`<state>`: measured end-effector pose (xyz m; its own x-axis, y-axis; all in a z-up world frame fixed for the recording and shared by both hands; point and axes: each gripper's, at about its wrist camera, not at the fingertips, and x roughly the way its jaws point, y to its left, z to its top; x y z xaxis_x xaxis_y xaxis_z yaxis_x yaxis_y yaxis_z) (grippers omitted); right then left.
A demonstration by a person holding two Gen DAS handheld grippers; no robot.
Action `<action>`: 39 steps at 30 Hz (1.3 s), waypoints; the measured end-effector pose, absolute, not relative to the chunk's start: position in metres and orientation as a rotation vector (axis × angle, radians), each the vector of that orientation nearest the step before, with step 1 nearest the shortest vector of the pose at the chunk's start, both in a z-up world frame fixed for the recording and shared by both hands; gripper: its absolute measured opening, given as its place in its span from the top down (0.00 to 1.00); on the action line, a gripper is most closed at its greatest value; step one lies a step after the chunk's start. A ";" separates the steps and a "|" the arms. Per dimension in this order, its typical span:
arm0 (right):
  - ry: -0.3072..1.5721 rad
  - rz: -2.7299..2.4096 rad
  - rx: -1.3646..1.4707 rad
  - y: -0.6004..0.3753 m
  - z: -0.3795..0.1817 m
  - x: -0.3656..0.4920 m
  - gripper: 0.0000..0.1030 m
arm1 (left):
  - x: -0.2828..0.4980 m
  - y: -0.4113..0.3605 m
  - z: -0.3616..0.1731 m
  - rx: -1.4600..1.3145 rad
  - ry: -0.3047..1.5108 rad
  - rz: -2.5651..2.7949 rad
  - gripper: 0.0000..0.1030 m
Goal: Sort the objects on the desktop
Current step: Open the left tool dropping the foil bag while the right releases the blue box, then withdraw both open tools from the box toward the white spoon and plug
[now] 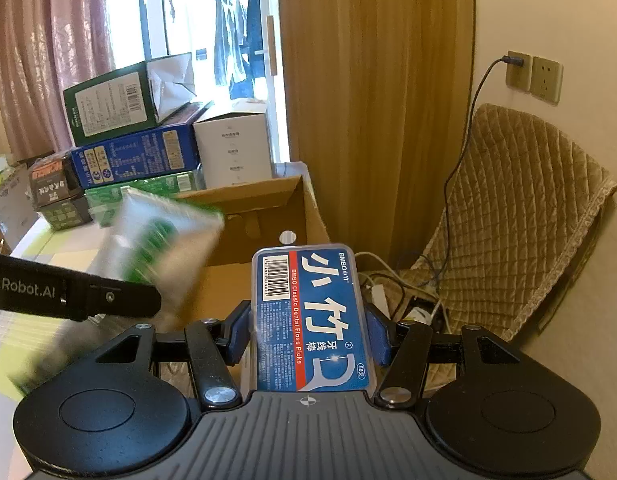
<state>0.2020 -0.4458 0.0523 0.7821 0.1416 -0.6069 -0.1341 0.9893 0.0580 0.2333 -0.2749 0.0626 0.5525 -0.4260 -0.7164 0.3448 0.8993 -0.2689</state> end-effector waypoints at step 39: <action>0.621 0.267 0.096 -0.381 0.088 0.122 0.13 | 0.121 -0.166 0.083 -0.009 0.783 -0.293 0.19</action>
<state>0.1221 -0.3812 0.0877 0.7802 0.2753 -0.5616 -0.2182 0.9613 0.1682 0.1206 -0.1655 0.0830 0.6703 -0.2634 -0.6938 0.2564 0.9595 -0.1165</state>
